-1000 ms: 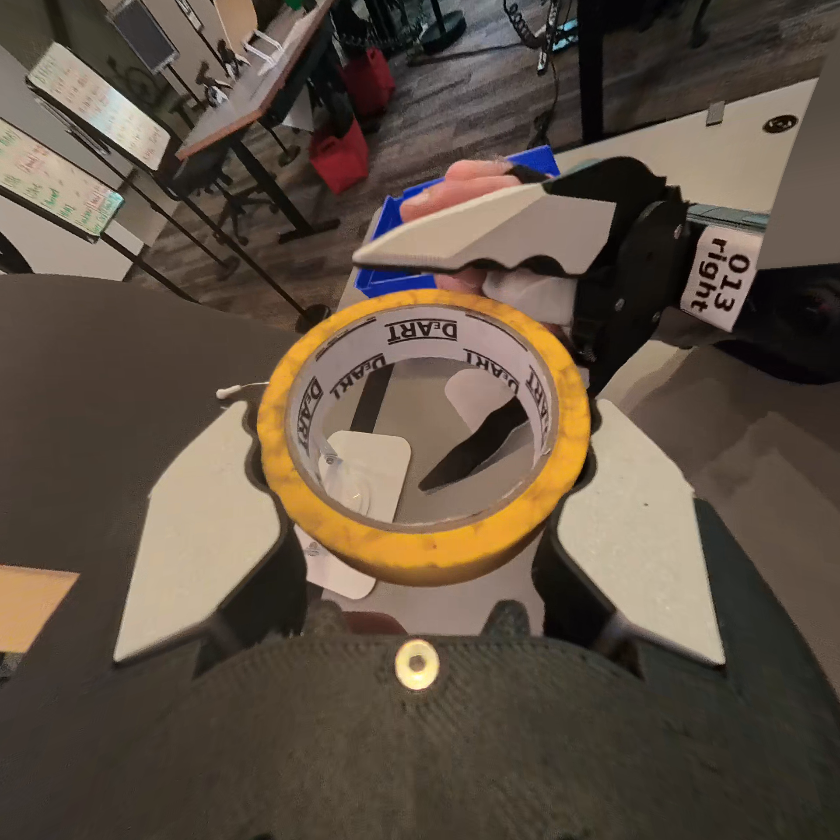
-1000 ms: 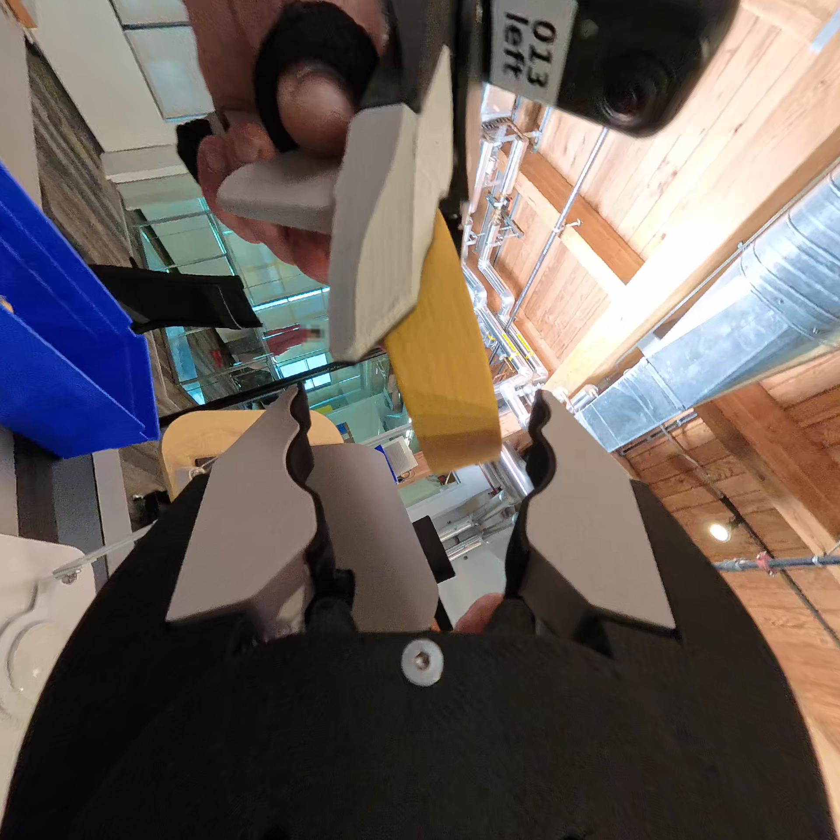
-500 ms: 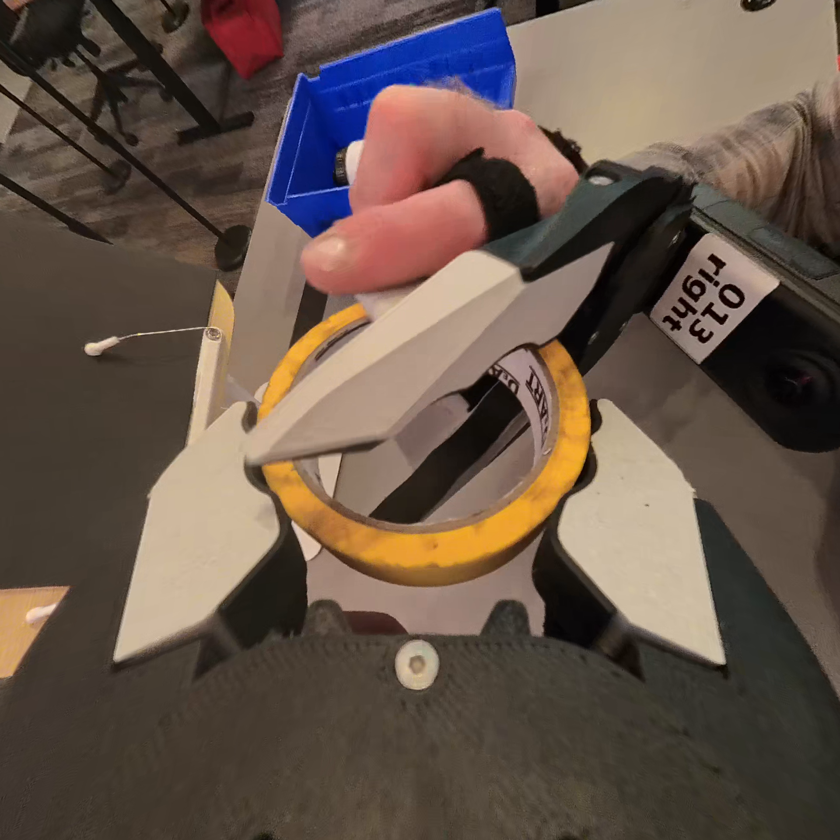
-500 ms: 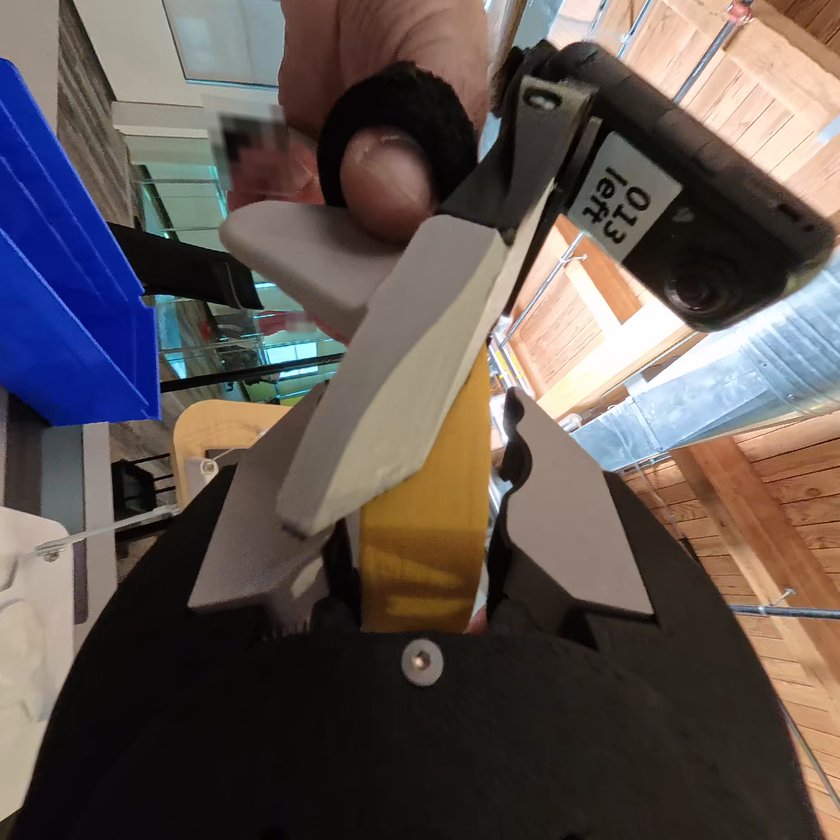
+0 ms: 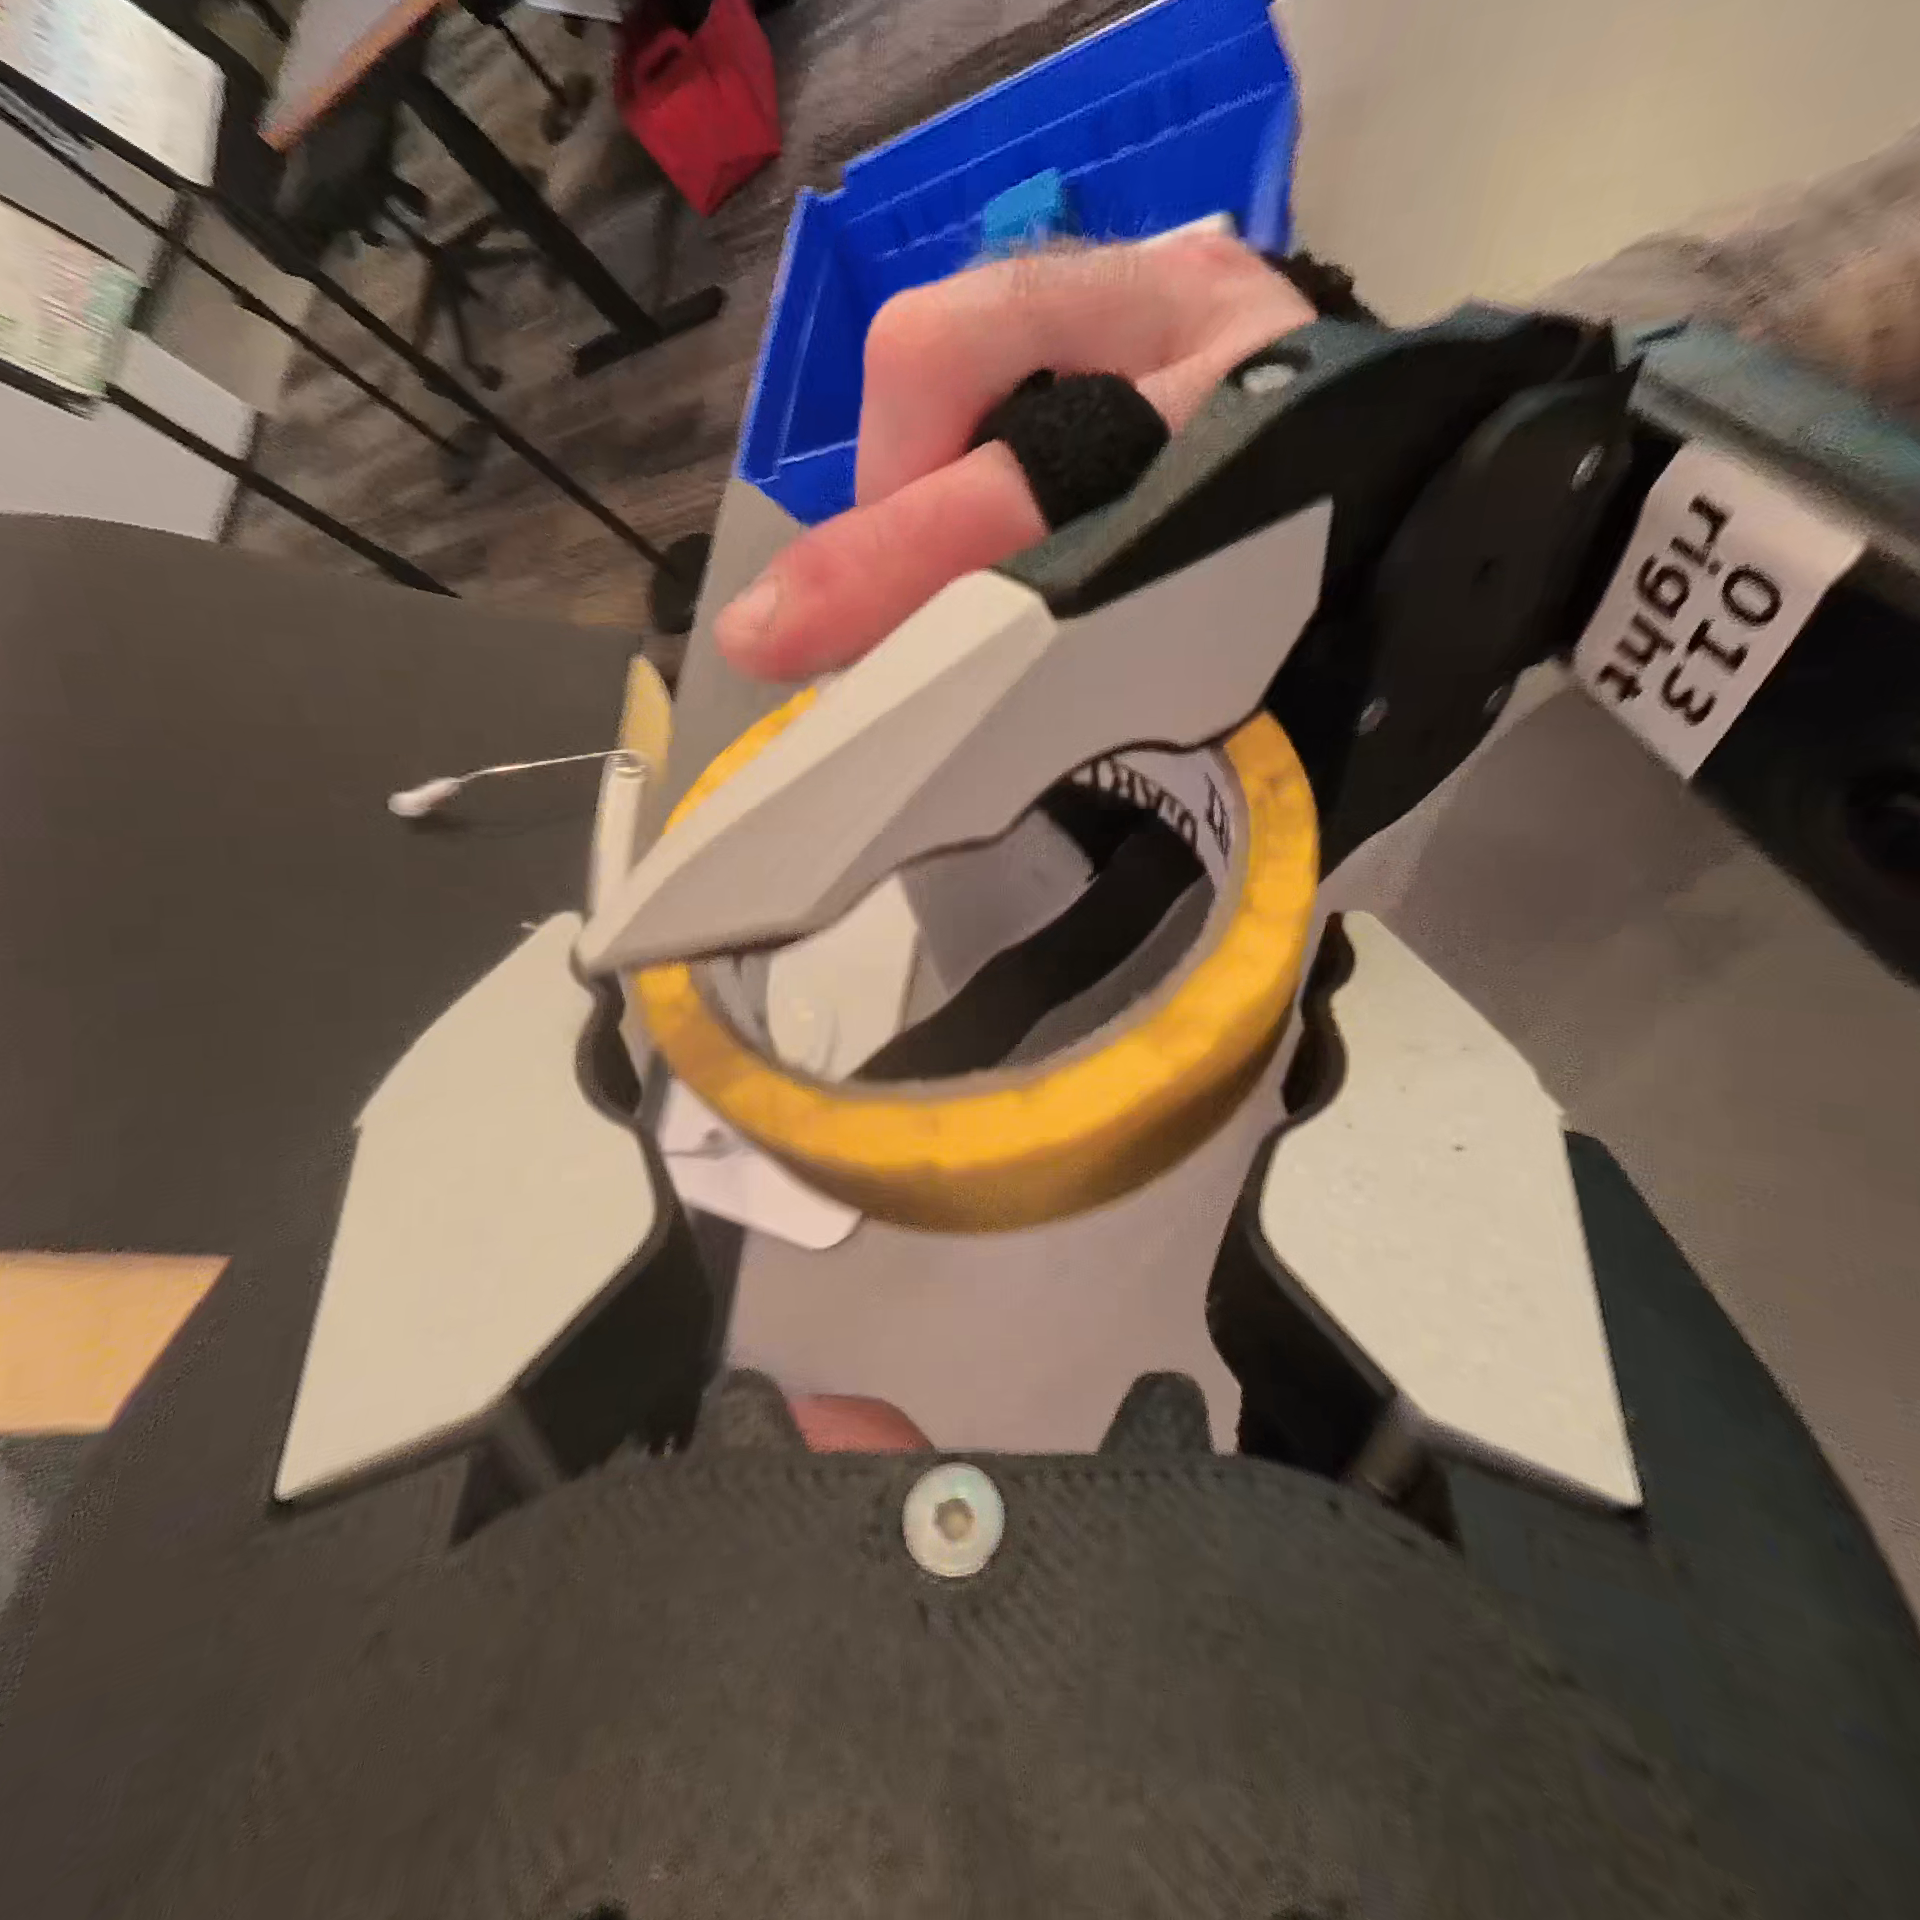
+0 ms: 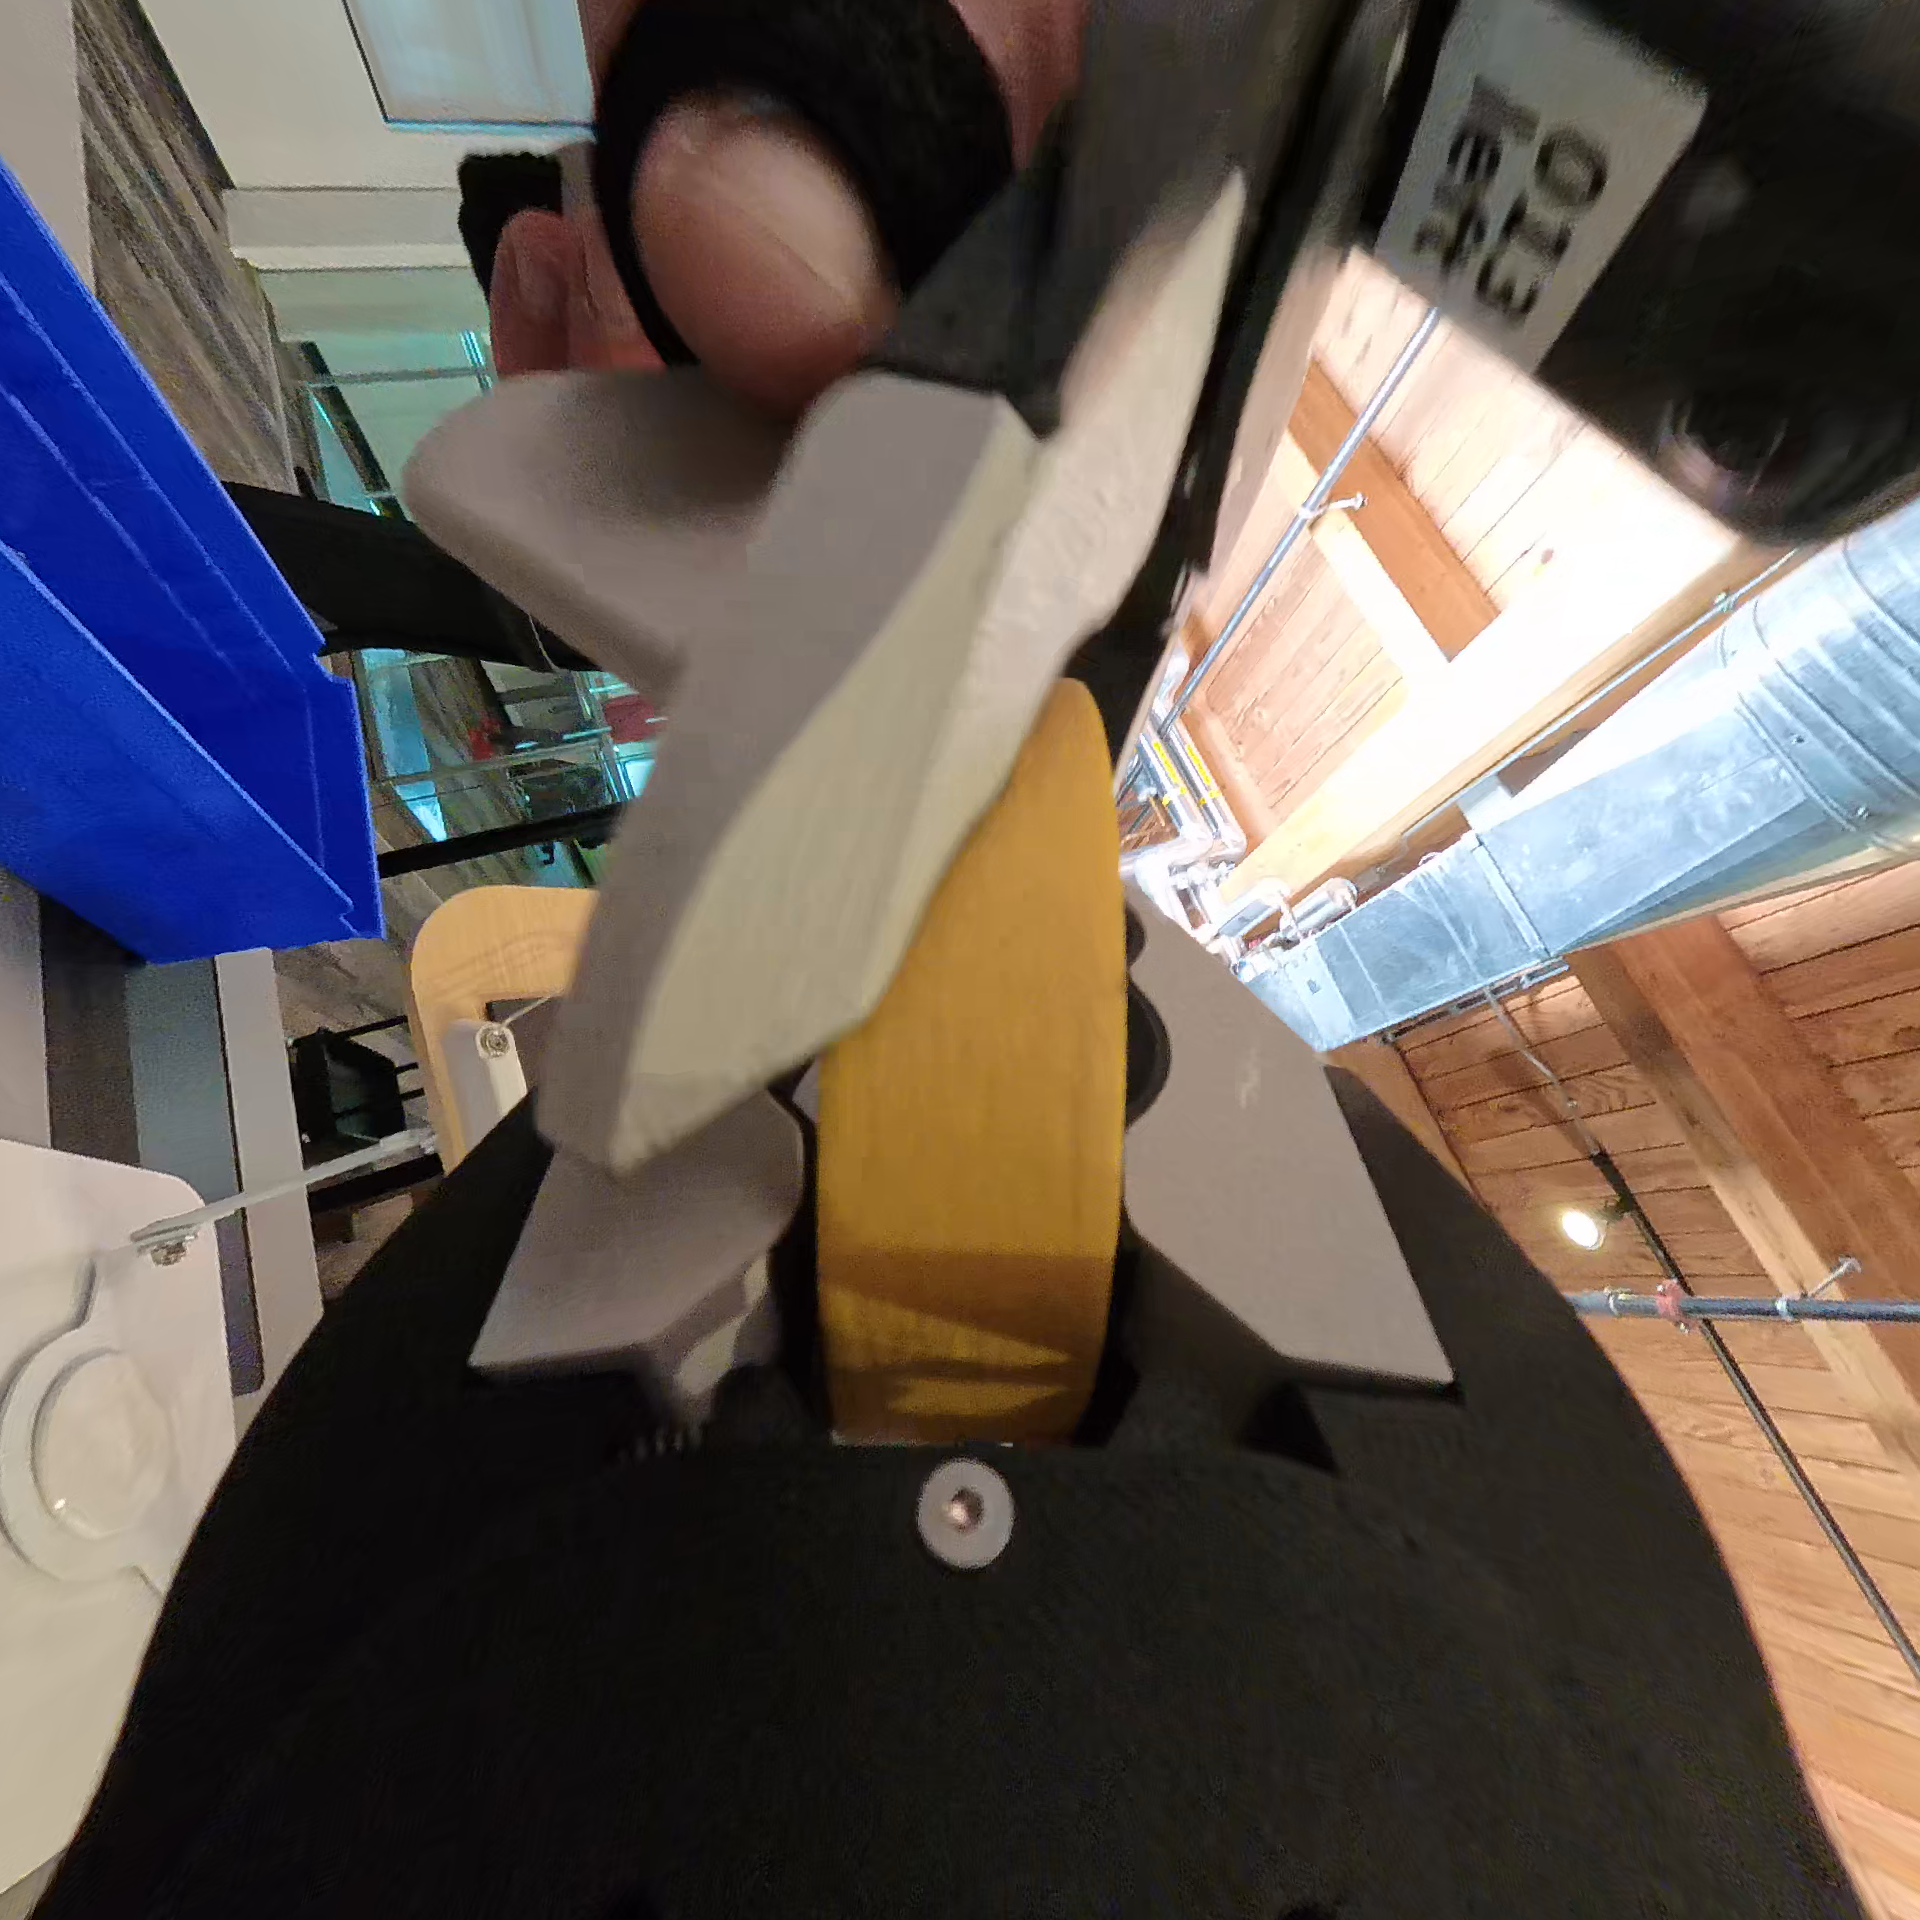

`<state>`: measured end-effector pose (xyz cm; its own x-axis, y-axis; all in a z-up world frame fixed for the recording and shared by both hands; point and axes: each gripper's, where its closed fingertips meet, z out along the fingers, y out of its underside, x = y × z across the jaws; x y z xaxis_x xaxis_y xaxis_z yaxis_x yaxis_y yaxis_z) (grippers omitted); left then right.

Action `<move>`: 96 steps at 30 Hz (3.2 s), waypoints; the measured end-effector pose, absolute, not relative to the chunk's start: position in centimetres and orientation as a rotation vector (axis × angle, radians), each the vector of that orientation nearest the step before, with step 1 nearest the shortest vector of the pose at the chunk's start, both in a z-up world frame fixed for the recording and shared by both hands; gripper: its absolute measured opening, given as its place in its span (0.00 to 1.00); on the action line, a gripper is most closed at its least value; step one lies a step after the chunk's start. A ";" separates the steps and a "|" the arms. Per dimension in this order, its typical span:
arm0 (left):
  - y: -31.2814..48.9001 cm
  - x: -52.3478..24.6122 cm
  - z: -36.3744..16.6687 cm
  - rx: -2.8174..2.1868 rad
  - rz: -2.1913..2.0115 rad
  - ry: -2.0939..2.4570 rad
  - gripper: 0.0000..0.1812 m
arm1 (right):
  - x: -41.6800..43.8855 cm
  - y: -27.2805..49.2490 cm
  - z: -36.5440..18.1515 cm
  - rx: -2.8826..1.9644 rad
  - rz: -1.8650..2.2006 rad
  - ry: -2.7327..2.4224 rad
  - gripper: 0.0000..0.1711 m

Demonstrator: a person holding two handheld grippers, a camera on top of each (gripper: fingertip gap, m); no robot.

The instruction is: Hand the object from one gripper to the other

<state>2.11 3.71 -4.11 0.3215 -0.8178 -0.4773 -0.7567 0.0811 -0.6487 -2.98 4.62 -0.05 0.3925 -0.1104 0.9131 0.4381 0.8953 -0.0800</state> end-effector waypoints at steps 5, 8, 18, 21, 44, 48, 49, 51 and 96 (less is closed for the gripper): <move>3.8 0.6 -1.8 -1.466 0.258 1.422 0.54 | -2.6 6.2 -0.4 -0.438 -0.290 -1.154 0.31; 3.6 0.0 -0.3 -1.215 0.629 1.453 0.48 | -3.0 6.7 -1.5 -0.515 -0.222 -1.227 0.31; 3.2 0.5 -3.3 -0.904 0.974 1.643 0.15 | -4.1 5.8 -3.7 -0.542 -0.146 -1.363 0.30; 3.3 0.4 -3.3 -0.917 0.968 1.624 0.14 | -4.1 5.8 -3.6 -0.523 -0.163 -1.355 0.30; 5.2 -4.0 -0.8 -1.836 -0.654 0.561 0.14 | -5.1 5.5 -4.1 -0.271 -0.463 -1.182 0.12; 5.3 -4.3 -1.5 -1.832 -0.648 0.571 0.14 | -5.4 5.6 -4.9 -0.319 -0.417 -1.250 0.10; 5.3 -4.3 -1.6 -1.824 -0.630 0.589 0.14 | -5.5 5.5 -5.2 -0.338 -0.384 -1.271 0.10; 5.2 -4.2 -1.2 -1.771 -0.563 0.649 0.21 | -5.5 5.6 -5.6 -0.401 -0.310 -1.328 0.09; 3.6 -5.0 -3.9 -1.657 0.041 0.979 0.16 | -2.2 5.1 -1.9 -0.446 -0.089 -1.325 0.17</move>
